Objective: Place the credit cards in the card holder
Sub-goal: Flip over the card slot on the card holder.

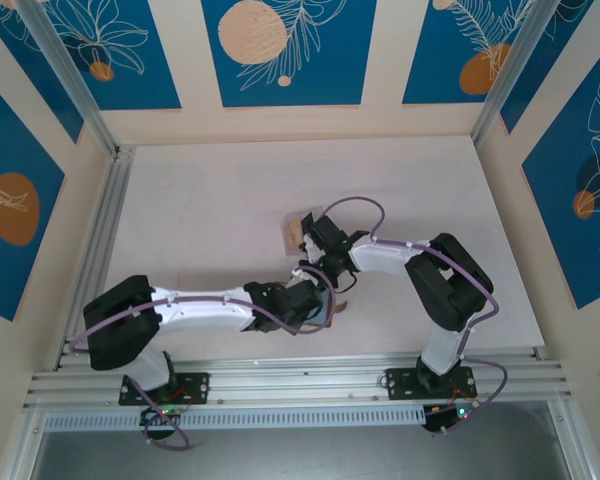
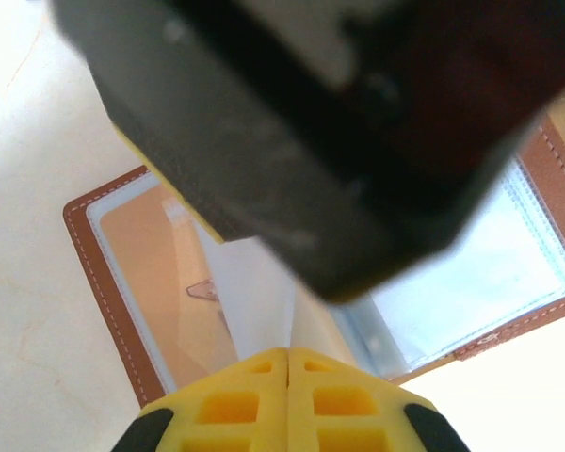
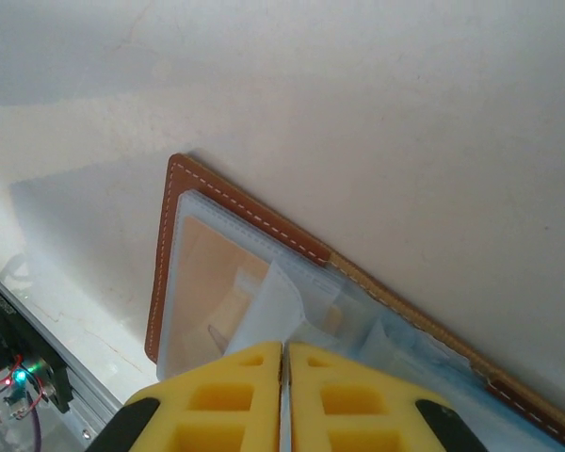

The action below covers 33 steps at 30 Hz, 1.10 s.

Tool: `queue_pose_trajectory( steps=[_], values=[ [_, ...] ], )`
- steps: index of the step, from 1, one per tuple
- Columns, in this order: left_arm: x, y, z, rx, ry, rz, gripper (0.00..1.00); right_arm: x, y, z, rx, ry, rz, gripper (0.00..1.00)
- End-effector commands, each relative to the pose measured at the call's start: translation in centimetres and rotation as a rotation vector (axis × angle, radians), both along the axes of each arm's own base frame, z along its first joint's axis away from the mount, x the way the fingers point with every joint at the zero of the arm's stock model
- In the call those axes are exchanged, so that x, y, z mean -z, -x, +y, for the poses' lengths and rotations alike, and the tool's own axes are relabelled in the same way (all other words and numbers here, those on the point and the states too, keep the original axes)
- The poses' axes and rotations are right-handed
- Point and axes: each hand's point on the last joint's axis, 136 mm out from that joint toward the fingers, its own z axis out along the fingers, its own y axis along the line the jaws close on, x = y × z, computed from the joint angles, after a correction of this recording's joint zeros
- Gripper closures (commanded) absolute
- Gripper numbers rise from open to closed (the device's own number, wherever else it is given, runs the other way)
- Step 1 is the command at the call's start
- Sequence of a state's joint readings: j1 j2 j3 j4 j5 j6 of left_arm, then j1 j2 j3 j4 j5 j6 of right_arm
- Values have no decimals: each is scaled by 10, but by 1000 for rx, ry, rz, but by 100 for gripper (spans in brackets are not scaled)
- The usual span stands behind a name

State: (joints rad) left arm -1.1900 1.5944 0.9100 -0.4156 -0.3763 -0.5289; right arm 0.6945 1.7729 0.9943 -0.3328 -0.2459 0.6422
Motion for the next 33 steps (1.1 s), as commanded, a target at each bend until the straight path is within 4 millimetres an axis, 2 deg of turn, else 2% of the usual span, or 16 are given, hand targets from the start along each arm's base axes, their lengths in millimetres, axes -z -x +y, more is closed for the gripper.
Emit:
queue_pose_trajectory(
  steps=[1,6,8,11,14,19,22,29,33],
  values=[
    [19,6,23,-38,-130,36,100,-34,-3,12,-50,-74,-36,86],
    [21,7,18,-46,-119,59,100,-49,-8,14,-71,-95,-71,76],
    [22,9,15,-45,-111,69,100,-62,-15,12,-60,-110,-110,66],
    [22,10,13,-41,-108,79,100,-83,-30,2,-5,-127,-173,55],
    [20,10,7,-31,-95,88,100,-92,-41,-16,78,-115,-212,50],
    [17,11,-8,-20,-53,112,100,-78,-43,-57,212,-37,-205,48],
    [20,12,-11,-31,-47,132,100,-67,-36,-73,252,-19,-186,47],
    [28,16,-9,-88,-13,171,100,-58,-25,-93,292,21,-189,46],
    [29,19,-16,-103,52,197,100,-52,-17,-88,267,6,-163,54]
  ],
)
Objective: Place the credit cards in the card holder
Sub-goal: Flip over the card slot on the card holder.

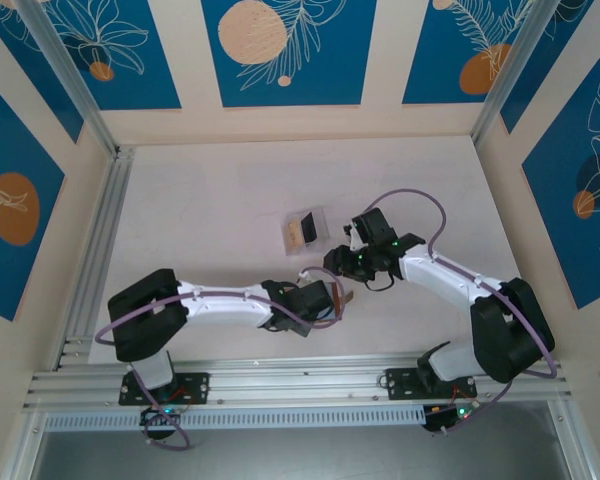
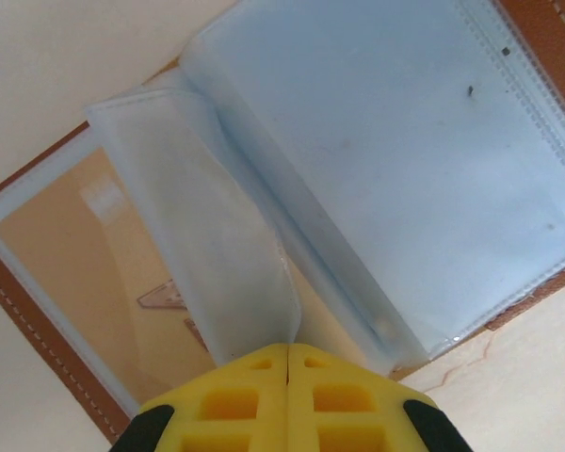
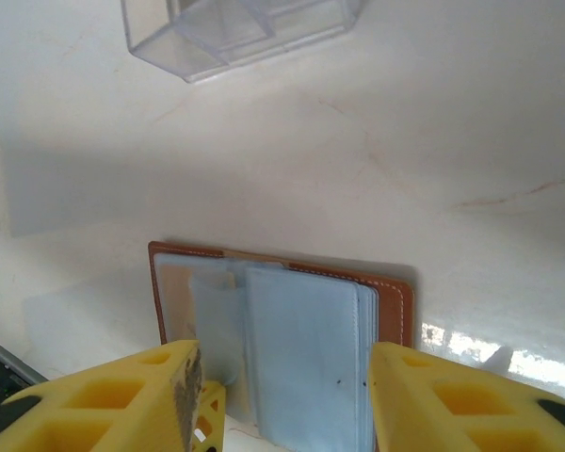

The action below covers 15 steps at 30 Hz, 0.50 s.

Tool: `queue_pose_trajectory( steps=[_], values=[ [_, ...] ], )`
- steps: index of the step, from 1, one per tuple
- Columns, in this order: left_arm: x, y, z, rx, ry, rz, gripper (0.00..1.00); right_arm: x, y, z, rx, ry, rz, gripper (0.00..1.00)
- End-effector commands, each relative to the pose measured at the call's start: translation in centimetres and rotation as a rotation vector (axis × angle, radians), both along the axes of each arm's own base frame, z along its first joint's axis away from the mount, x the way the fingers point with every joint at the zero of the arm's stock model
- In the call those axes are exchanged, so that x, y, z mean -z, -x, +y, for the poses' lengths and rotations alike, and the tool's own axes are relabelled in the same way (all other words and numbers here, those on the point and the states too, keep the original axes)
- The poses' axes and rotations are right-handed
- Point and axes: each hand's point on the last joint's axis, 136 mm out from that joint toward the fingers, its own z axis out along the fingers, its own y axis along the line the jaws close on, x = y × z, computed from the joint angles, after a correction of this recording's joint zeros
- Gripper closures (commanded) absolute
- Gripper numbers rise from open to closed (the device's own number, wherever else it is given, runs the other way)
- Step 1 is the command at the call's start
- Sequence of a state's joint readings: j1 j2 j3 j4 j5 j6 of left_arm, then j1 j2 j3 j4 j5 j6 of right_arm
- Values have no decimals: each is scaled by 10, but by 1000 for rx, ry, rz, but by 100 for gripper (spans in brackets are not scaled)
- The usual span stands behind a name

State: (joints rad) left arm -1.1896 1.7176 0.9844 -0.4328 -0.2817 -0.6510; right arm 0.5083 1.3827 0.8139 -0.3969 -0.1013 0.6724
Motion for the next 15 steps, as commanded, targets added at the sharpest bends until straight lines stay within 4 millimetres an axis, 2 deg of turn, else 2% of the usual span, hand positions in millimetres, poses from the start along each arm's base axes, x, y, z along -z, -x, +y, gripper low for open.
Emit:
queue_pose_trajectory(
  steps=[1,3,7,15],
  values=[
    [5,10,1,-33,54,70,100,4,9,5,-17,-26,22,60],
    [4,9,-3,-44,93,77,100,7,14,10,-36,-39,34,73],
    [-2,6,-7,-64,146,70,100,20,22,19,-72,-43,83,86],
    [-19,2,-5,-92,210,42,100,43,22,29,-100,2,147,91]
  ],
)
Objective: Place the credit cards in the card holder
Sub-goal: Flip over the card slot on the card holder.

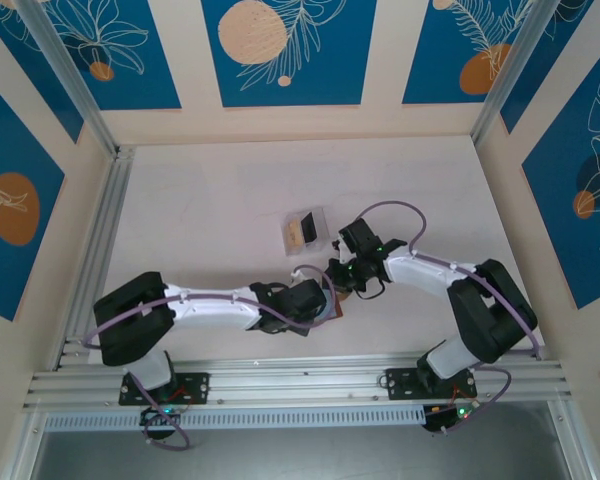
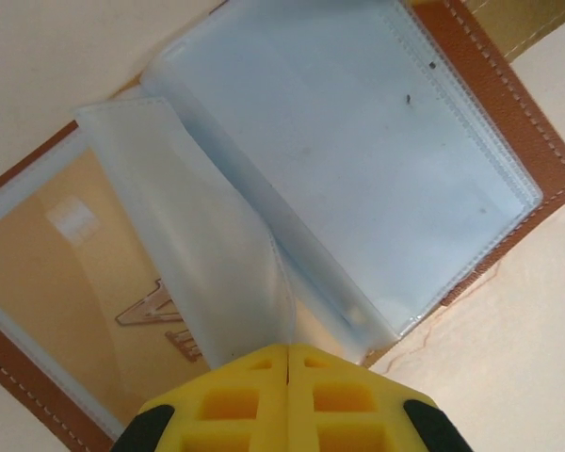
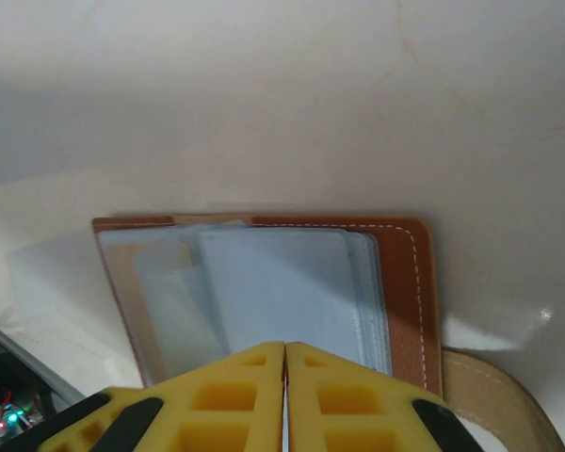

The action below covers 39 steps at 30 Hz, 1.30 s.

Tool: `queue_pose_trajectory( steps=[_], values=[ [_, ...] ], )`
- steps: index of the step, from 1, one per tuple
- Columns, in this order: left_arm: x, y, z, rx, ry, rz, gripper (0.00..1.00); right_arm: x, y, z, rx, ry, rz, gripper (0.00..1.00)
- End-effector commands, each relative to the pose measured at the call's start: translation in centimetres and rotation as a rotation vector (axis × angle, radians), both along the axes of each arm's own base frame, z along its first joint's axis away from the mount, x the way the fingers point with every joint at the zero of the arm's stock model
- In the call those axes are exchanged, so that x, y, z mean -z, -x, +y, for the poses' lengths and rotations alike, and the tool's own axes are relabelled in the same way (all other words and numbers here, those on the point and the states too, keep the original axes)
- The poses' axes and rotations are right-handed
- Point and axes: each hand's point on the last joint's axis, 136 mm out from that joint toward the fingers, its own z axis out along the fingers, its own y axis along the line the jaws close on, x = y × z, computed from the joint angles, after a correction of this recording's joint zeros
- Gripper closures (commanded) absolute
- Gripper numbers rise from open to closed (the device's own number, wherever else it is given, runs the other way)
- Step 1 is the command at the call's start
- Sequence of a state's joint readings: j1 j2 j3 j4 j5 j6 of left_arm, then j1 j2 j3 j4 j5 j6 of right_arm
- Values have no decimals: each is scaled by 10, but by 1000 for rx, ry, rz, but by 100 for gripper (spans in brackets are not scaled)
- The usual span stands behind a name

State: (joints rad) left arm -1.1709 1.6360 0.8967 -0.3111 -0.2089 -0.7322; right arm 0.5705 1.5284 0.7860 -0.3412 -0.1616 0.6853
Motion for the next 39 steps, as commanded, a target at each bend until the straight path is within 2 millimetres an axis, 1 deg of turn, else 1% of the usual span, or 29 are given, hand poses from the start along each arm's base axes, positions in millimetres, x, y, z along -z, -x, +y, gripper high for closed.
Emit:
queue_pose_trajectory(
  steps=[1,5,8,12,15,17,19,23,28,32,35,38,39],
  values=[
    [-13,-3,2,-35,63,1,100,3,-1,7,-21,3,21,92],
    [-21,-6,2,-60,112,-11,100,15,2,2,-10,45,49,93],
    [-20,-8,2,-75,132,0,100,21,5,1,-13,58,72,95],
    [-18,-8,-4,-89,204,40,100,26,7,1,-14,73,86,95],
    [-22,-7,-7,-94,270,48,100,29,8,3,-20,76,97,96],
    [-25,-8,-6,-104,316,51,100,29,8,4,-23,73,98,96],
    [-29,-9,-3,-113,332,41,100,30,8,4,-26,75,100,96],
    [-30,-9,4,-125,335,31,99,31,8,6,-30,76,106,96],
    [-25,-8,17,-157,308,28,97,32,7,4,-26,86,106,96],
    [-24,-7,20,-168,328,27,96,33,7,4,-27,91,109,96],
    [-24,-6,24,-175,331,23,93,34,7,5,-29,88,116,97],
    [-20,-4,28,-183,322,29,90,35,6,6,-30,89,119,97],
    [-18,-4,30,-189,315,32,88,34,6,6,-31,88,114,98]
  ],
)
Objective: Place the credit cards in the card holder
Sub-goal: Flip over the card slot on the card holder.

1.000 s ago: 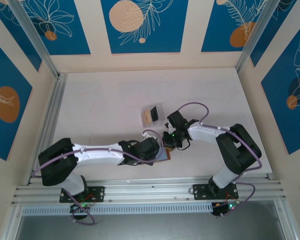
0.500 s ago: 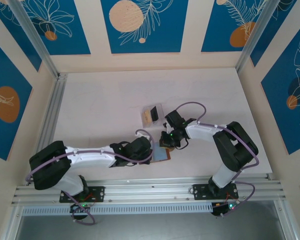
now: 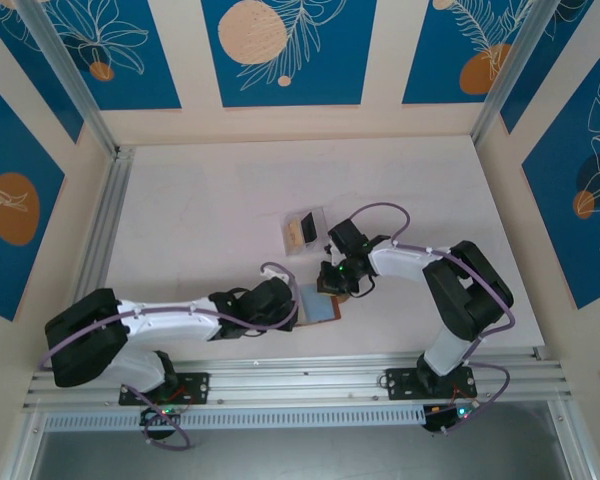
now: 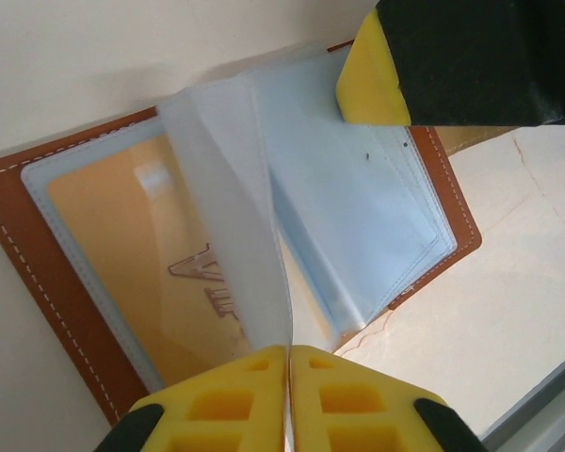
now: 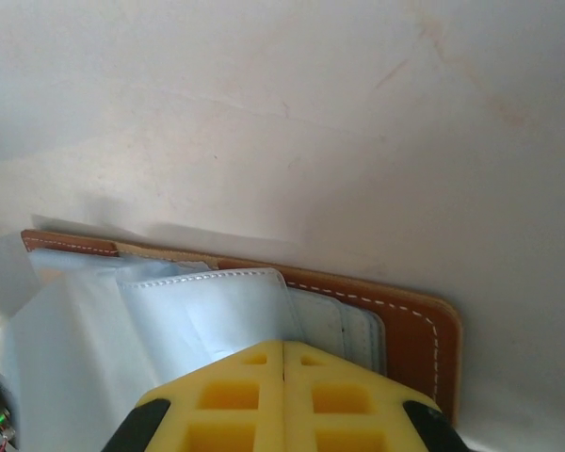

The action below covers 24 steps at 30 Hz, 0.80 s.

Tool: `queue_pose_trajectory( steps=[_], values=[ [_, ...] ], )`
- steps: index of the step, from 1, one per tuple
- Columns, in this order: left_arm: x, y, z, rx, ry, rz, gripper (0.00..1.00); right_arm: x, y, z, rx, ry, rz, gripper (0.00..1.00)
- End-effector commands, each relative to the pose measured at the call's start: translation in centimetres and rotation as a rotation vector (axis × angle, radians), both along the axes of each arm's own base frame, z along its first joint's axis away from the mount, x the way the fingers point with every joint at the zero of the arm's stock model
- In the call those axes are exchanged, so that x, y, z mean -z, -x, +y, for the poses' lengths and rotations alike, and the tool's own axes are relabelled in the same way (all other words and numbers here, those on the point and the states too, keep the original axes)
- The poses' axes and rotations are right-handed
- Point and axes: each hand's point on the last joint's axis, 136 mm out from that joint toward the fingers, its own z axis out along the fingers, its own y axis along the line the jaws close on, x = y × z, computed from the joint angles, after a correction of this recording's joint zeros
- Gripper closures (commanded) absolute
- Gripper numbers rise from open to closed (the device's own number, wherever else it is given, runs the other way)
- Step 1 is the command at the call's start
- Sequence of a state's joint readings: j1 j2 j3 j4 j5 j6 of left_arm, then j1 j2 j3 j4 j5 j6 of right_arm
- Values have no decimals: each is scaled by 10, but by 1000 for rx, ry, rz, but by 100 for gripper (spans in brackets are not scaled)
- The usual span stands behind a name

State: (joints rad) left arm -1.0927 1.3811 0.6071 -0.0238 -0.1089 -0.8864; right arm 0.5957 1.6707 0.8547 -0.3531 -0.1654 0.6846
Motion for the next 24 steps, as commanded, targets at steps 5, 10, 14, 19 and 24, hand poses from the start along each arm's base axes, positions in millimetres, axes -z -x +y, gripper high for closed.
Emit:
queue_pose_trajectory(
  steps=[5,10,14,19,24],
  values=[
    [10,-3,23,-84,-57,4,79,-1,3,-1,-29,51,0,96],
    [12,-8,55,-185,-168,-17,68,-8,-2,1,-49,65,-25,96],
    [15,-11,91,-280,-234,-6,60,-23,-7,3,-71,76,-75,94],
    [-18,-24,87,-178,-218,-85,43,-49,-21,3,-87,82,-160,87],
    [-22,-32,56,-27,-267,-87,33,-73,-55,-6,-57,104,-237,78]
  ],
)
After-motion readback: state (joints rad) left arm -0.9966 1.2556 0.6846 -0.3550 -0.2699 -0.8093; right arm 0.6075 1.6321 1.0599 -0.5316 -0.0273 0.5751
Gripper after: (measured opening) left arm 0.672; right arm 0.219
